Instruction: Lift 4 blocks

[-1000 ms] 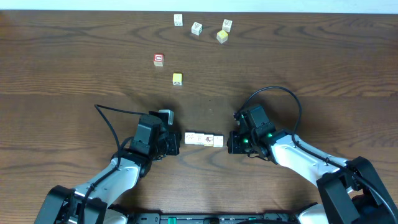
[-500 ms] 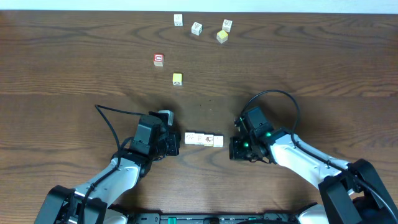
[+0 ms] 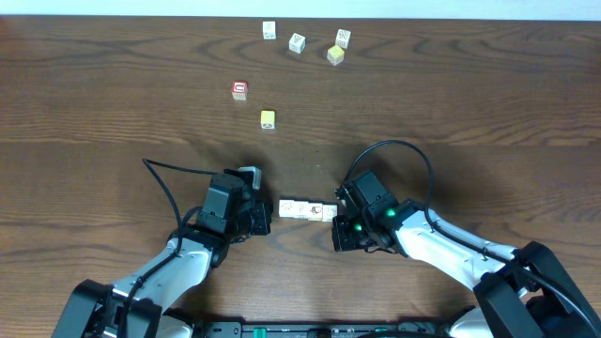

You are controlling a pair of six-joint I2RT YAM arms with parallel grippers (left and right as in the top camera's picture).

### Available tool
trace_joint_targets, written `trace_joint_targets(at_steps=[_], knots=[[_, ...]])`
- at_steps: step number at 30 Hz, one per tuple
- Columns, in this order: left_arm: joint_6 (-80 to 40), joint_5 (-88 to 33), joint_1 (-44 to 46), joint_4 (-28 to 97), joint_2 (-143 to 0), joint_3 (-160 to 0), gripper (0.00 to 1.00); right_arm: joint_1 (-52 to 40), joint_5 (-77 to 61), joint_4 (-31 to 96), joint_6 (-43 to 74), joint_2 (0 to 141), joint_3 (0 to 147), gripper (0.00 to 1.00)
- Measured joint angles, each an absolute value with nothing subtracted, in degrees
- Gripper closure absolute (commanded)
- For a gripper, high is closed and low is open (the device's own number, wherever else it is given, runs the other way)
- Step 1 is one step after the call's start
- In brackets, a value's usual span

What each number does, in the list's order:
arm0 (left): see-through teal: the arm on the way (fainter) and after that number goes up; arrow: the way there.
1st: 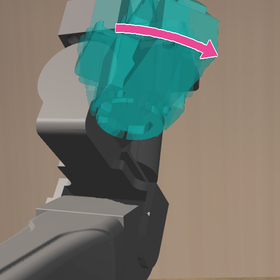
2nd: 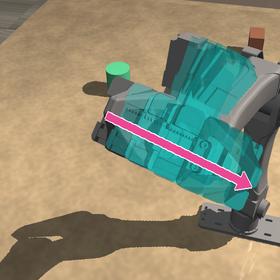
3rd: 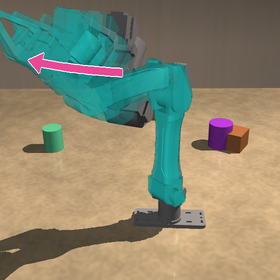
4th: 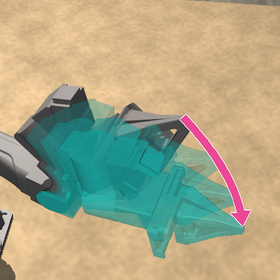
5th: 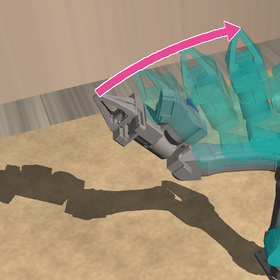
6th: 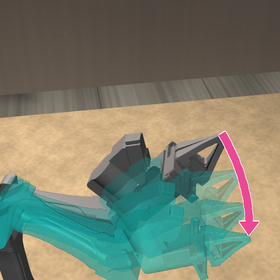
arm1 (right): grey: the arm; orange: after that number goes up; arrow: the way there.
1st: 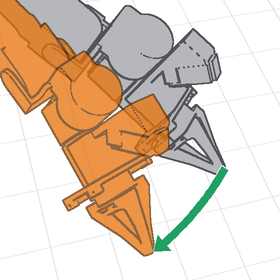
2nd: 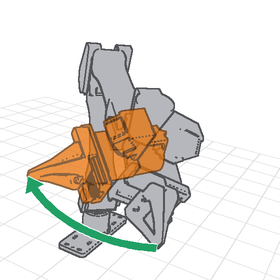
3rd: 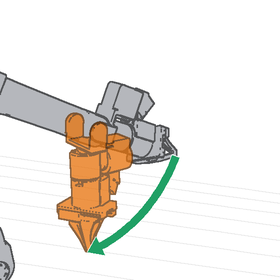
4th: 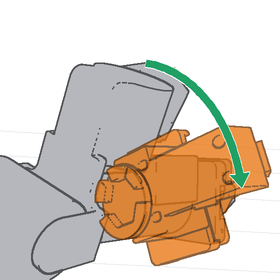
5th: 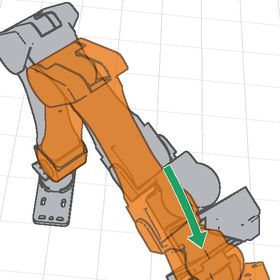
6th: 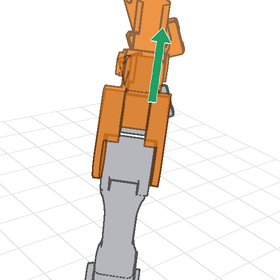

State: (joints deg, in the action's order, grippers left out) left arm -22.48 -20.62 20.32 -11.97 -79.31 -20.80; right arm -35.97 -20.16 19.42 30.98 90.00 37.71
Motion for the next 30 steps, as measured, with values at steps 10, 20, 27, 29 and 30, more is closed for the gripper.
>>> trace_joint_targets(at_steps=[10, 20, 27, 29, 30], knots=[[-22.50, -20.64, 20.32, -11.97, -79.31, -20.82, 0.93, -35.97, -19.94, 15.55, 30.98, 90.00, 37.65, 0.99], [-22.50, -20.64, 20.32, -11.97, -79.31, -20.80, 0.93, -35.97, -19.44, 15.05, 30.94, 90.02, 37.65, 0.99], [-22.50, -20.64, 20.32, -11.97, -79.31, -20.82, 0.93, -35.97, -19.22, 14.26, 30.74, 90.02, 37.65, 0.99], [-22.50, -20.62, 20.32, -11.97, -79.31, -20.80, 0.93, -35.97, -19.03, 14.22, 30.72, 90.02, 37.65, 0.99], [-22.50, -20.64, 20.32, -11.97, -79.31, -20.80, 0.93, -35.97, -18.92, 14.17, 30.72, 90.02, 37.65, 0.99]])
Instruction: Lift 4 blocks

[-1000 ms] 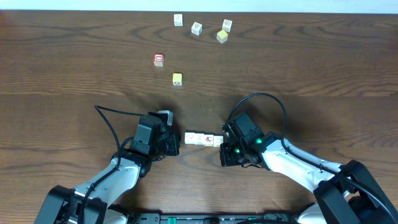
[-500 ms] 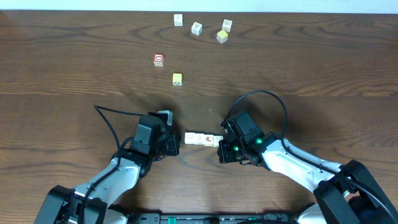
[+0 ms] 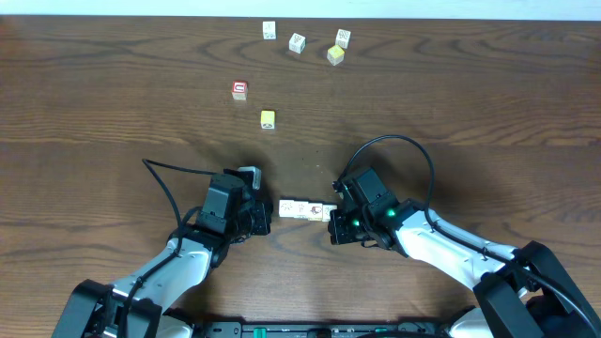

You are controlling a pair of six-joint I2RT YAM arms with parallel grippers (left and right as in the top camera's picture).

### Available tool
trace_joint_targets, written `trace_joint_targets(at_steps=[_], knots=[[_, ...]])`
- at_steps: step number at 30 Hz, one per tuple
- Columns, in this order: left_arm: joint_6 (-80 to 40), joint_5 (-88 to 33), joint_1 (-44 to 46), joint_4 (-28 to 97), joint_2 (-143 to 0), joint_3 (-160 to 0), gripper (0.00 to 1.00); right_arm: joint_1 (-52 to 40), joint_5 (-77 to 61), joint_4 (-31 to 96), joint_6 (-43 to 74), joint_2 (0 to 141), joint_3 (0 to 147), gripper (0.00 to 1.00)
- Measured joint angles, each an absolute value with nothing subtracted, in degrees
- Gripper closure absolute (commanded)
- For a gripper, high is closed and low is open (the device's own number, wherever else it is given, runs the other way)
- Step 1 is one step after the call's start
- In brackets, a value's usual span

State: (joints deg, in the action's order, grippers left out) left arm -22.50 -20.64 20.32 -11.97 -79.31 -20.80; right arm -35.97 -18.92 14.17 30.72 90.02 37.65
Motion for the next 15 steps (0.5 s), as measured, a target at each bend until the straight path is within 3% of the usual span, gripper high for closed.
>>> trace_joint_targets(at_steps=[15], knots=[[-22.50, -20.64, 20.32, -11.97, -79.31, -20.80, 0.93, -35.97, -18.02, 13.34, 30.30, 90.02, 37.65, 0.99]])
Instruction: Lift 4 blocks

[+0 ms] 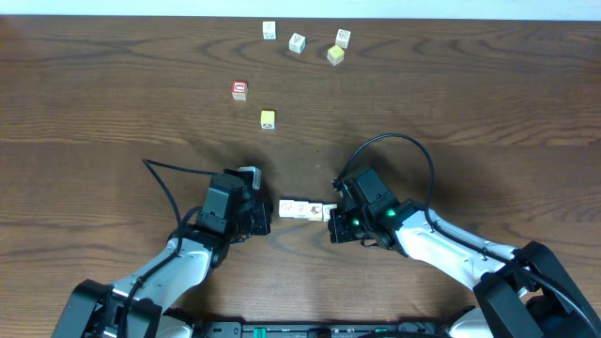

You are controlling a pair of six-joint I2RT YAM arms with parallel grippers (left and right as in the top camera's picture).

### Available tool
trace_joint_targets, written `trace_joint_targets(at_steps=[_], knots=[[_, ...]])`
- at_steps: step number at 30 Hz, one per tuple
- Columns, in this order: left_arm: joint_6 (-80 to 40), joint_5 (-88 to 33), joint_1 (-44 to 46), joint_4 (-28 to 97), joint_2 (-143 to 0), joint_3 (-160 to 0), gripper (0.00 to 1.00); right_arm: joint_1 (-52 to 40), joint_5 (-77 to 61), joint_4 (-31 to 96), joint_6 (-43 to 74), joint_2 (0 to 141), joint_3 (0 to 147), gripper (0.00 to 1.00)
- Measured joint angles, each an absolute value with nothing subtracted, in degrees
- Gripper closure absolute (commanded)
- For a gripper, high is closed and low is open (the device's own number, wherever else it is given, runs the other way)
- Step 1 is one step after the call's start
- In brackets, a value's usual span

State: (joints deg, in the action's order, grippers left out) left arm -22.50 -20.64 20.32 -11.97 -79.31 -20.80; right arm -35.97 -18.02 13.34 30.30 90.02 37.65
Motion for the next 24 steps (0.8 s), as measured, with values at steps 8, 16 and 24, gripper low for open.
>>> trace_joint_targets(at_steps=[8, 16, 24], knots=[[-22.50, -20.64, 20.32, -11.97, -79.31, -20.80, 0.93, -35.97, -18.68, 13.91, 29.93, 90.04, 37.65, 0.99], [-22.50, -20.62, 20.32, -11.97, -79.31, -20.80, 0.93, -37.69, -19.33, 13.72, 29.89, 90.06, 37.65, 0.99], [-22.50, -20.62, 20.32, -11.97, -79.31, -20.80, 0.93, -37.74, -19.57, 13.32, 29.87, 90.06, 37.65, 0.99]])
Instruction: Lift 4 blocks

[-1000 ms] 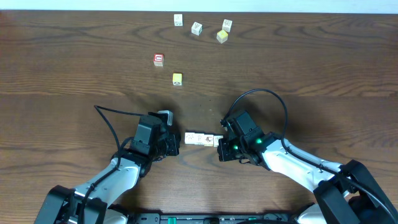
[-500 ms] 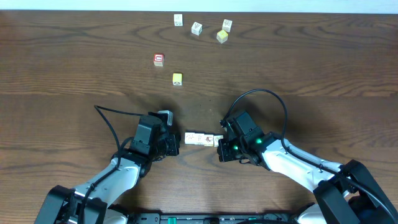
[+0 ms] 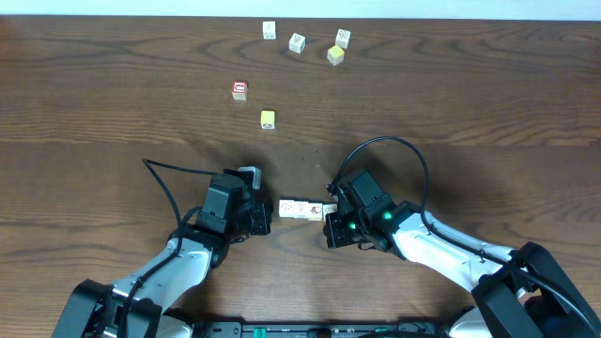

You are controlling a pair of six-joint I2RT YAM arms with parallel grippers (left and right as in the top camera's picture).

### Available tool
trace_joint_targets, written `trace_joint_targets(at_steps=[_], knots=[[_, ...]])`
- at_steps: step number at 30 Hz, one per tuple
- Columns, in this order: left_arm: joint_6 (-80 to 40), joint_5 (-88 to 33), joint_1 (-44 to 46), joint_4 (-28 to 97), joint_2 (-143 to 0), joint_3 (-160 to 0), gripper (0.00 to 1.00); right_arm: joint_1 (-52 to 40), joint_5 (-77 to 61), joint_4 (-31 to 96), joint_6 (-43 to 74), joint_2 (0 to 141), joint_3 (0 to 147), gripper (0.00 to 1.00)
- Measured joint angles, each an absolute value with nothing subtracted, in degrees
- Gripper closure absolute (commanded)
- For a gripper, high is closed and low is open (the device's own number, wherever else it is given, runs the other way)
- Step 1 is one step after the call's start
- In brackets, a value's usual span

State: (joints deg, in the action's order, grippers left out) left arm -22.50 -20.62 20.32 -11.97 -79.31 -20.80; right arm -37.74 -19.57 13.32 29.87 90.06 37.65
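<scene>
A short row of pale blocks (image 3: 300,208) lies end to end on the wooden table (image 3: 113,113), between my two arms. My left gripper (image 3: 266,216) sits just off the row's left end. From the other side, my right gripper (image 3: 329,216) is against the right end, and its body covers the last block there. The dark gripper bodies hide the fingers of both from above, so I cannot tell how the jaws stand or whether either holds a block.
Loose blocks lie at the far side: three white ones (image 3: 269,30), (image 3: 297,42), (image 3: 343,38), a yellow one (image 3: 335,54), a red one (image 3: 239,89) and another yellow one (image 3: 268,118). A black cable (image 3: 385,145) loops over the right arm.
My right gripper has edged a little further left, onto the right end of the block row. The left arm and the row have not moved.
The row lay between both grippers, with the right one a short way off its right end. At each later moment the right gripper stood a bit further left, and now it covers that end. The left arm stayed still throughout.
</scene>
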Motion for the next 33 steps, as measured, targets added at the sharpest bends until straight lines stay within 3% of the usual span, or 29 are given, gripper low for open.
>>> trace_joint_targets(at_steps=[33], knots=[[-22.50, -20.64, 20.32, -11.97, -79.31, -20.82, 0.93, -38.83, -19.73, 8.27, 29.08, 90.13, 37.65, 0.99]])
